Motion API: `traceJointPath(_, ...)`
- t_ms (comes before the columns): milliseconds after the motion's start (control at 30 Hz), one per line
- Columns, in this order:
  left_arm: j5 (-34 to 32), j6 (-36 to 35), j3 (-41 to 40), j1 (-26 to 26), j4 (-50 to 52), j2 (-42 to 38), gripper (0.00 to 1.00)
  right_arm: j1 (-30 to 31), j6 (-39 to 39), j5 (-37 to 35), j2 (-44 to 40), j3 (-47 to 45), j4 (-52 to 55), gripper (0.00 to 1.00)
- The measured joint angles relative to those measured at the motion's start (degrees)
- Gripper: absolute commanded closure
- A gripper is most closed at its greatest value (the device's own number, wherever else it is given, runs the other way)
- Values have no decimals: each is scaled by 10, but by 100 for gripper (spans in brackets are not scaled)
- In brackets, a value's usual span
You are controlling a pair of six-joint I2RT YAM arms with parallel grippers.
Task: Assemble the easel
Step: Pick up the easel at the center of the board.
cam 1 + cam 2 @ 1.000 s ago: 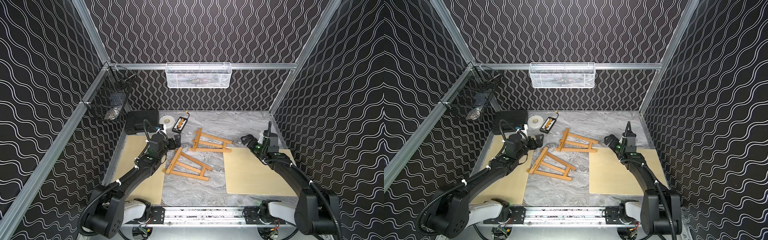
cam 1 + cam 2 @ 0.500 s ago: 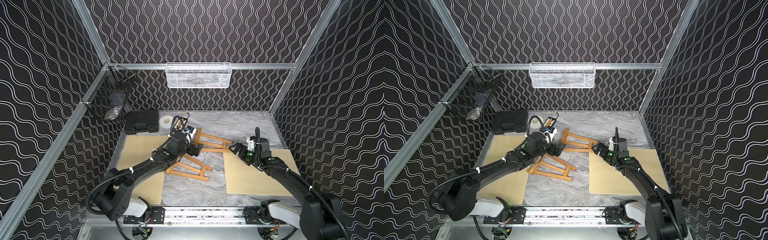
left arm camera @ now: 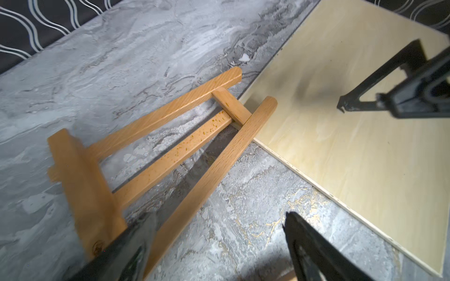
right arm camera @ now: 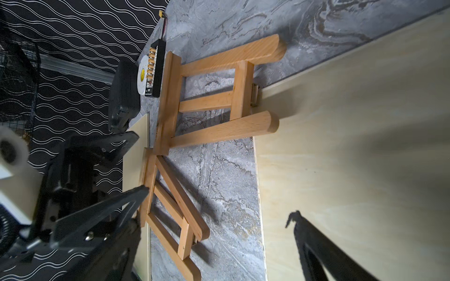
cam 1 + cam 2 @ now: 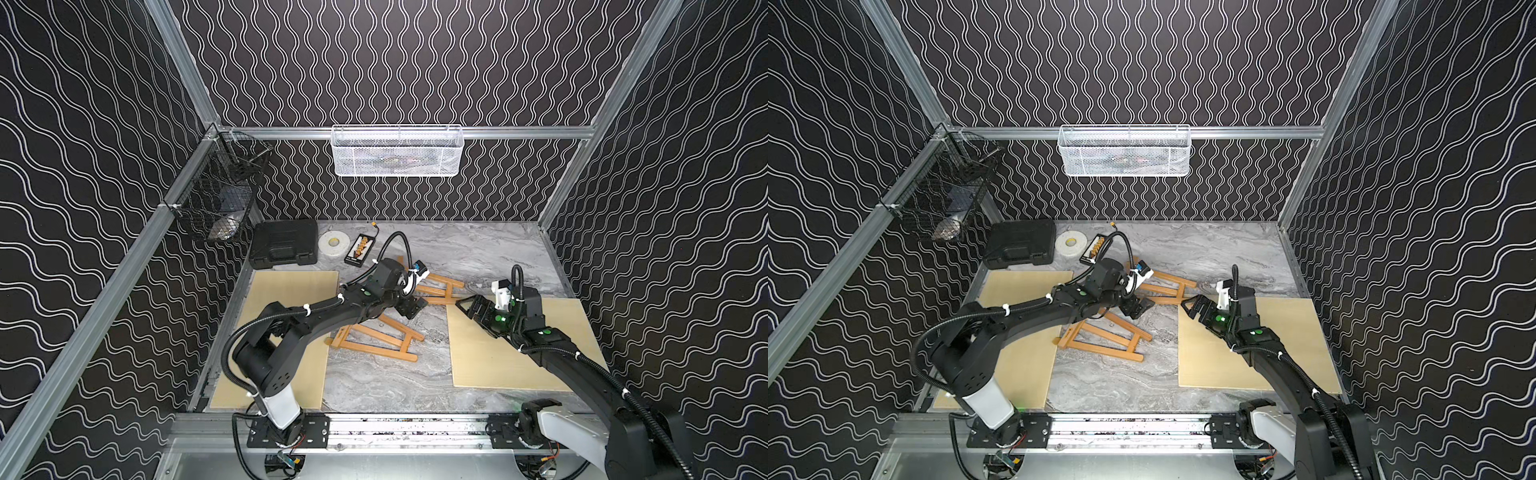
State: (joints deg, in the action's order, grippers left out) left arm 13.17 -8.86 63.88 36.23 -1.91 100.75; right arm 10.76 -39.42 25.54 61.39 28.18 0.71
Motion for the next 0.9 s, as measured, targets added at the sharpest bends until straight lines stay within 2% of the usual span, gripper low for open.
traceJointPath(133, 5, -30, 46, 8, 29, 48, 24, 0, 2, -2, -12, -3, -10, 0)
traceJointPath(433, 4, -77, 126, 12, 78, 132, 30, 0, 13, -17, -31, -7, -19, 0)
traceJointPath(900, -9, -127, 212, 23, 142, 207, 49, 0, 17, -24, -28, -8, -26, 0)
